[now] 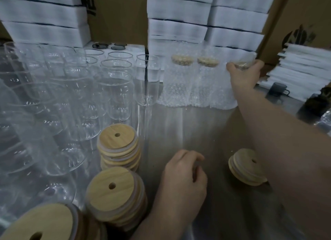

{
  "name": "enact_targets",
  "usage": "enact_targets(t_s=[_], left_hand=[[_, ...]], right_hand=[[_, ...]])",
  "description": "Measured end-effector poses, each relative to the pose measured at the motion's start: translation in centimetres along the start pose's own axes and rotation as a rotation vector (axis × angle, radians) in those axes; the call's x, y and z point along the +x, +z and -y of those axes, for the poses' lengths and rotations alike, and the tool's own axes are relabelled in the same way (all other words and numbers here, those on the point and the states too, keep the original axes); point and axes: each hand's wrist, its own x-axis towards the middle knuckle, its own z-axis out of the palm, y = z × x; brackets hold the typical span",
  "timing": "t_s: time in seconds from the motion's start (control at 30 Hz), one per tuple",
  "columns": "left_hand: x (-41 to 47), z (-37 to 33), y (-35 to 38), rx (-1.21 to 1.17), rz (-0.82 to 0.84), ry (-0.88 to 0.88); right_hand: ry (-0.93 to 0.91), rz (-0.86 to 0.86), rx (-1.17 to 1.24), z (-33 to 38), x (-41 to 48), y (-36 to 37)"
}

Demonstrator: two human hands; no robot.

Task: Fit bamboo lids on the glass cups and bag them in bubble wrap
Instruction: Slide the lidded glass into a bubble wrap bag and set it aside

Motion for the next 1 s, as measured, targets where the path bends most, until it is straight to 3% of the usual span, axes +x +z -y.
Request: enact_targets(t_s=[0.43, 0.57, 0.7, 0.77, 0.87, 0.93, 1.0], left_hand=[[0.0, -0.1, -0.1, 0.016, -0.019, 0.022], [0.0, -0.1, -0.1, 0.023, -0.024, 0.032], [0.1, 0.0, 0.0, 0.031, -0.026, 0.029], [0.0, -0.1, 0.0, 0.032, -0.026, 0.019], [0.0, -0.1, 0.0, 0.029, -0.029, 0.010], [0.0, -0.1, 0.0, 0.027, -0.031, 0.007], [0.0, -0.2, -0.1, 0.028, -0.034, 0.003]], right_hand=[[0.039, 0.122, 0.020, -0.5, 0.6, 0.7], [0.139, 0.277, 0.032, -0.5, 1.3, 0.4], [0.204, 0.316, -0.162, 0.3, 1.3, -0.1], [0.070, 0.126, -0.302, 1.6, 0.2, -0.2], [-0.372, -0.135, -0.387, 4.8, -2.2, 0.2], [-0.564, -0.035, -0.290, 7.6, -4.4, 1.3], [-0.645, 0.229, -0.174, 9.9, -7.3, 2.8]])
